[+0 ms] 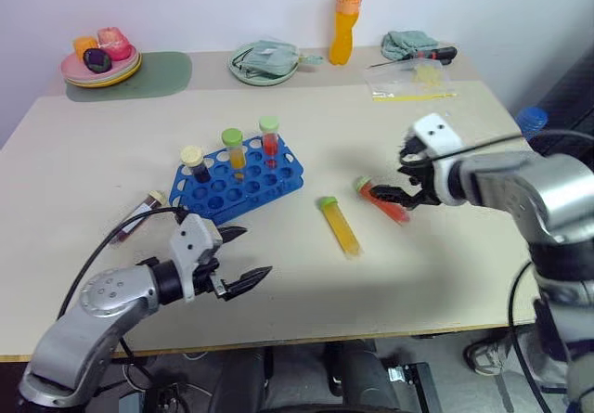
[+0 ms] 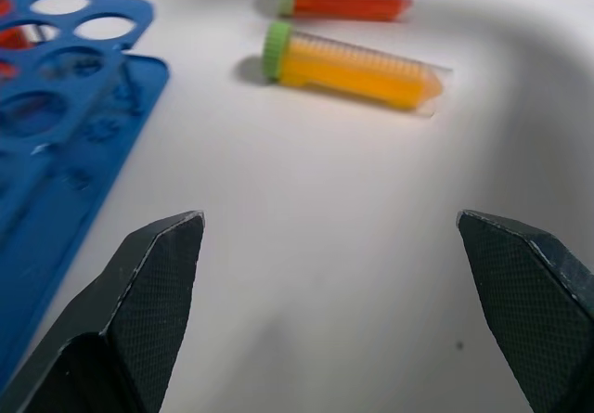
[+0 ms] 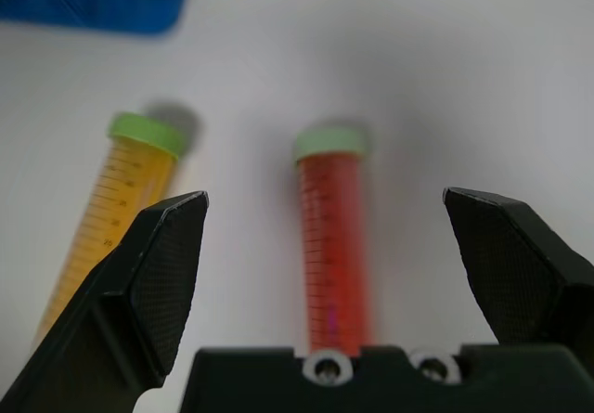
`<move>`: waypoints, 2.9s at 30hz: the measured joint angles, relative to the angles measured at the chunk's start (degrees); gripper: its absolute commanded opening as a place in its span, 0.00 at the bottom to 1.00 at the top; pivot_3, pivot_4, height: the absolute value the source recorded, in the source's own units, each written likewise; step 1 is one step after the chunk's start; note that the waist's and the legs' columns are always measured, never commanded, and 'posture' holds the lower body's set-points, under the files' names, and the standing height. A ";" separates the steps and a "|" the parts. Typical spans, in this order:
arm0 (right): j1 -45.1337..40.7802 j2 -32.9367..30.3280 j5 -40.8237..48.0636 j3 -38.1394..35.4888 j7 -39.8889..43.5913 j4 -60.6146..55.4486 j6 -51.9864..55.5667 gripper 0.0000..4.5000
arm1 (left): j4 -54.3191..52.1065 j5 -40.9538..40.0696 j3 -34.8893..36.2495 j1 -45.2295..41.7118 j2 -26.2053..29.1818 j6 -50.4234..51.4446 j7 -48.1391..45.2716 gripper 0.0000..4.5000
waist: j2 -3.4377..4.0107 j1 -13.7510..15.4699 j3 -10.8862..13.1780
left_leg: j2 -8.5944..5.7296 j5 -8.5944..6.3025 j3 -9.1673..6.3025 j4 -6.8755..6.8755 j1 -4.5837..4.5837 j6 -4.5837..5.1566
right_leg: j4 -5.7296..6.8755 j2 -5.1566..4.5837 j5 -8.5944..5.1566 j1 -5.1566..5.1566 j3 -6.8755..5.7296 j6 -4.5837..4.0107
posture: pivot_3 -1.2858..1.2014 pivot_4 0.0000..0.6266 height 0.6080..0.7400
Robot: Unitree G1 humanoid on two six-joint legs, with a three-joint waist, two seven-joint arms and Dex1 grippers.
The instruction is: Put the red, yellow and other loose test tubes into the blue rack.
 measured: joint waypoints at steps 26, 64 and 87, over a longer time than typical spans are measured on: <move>-4.08 2.28 -9.56 8.87 7.79 12.12 -15.49 0.19 | 2.72 4.63 -1.68 5.92 -3.23 -7.55 1.15 1.00 | 0.07 -0.35 0.04 | -0.05 -0.04 0.07 0.00 -0.03 0.07 | -0.01 0.00 0.07 -0.05 -0.01 0.14 | 0.52 0.24 1.00; 9.50 49.55 -19.62 -3.85 -12.40 35.69 -89.86 0.19 | 3.89 3.26 6.19 2.89 -9.64 -7.33 10.09 1.00 | 0.06 -0.73 0.00 | 0.00 0.00 -0.02 0.00 0.13 0.00 | 0.30 0.08 0.14 -0.04 -0.03 0.27 | 0.52 0.24 1.00; 9.66 50.36 -20.05 -5.58 -10.07 41.56 -98.70 0.19 | 3.84 3.15 6.28 3.49 -9.53 -7.17 9.35 1.00 | 0.08 -0.77 -0.02 | 0.02 0.00 -0.04 -0.02 0.16 -0.01 | 0.31 0.08 0.13 -0.03 -0.03 0.25 | 0.52 0.24 1.00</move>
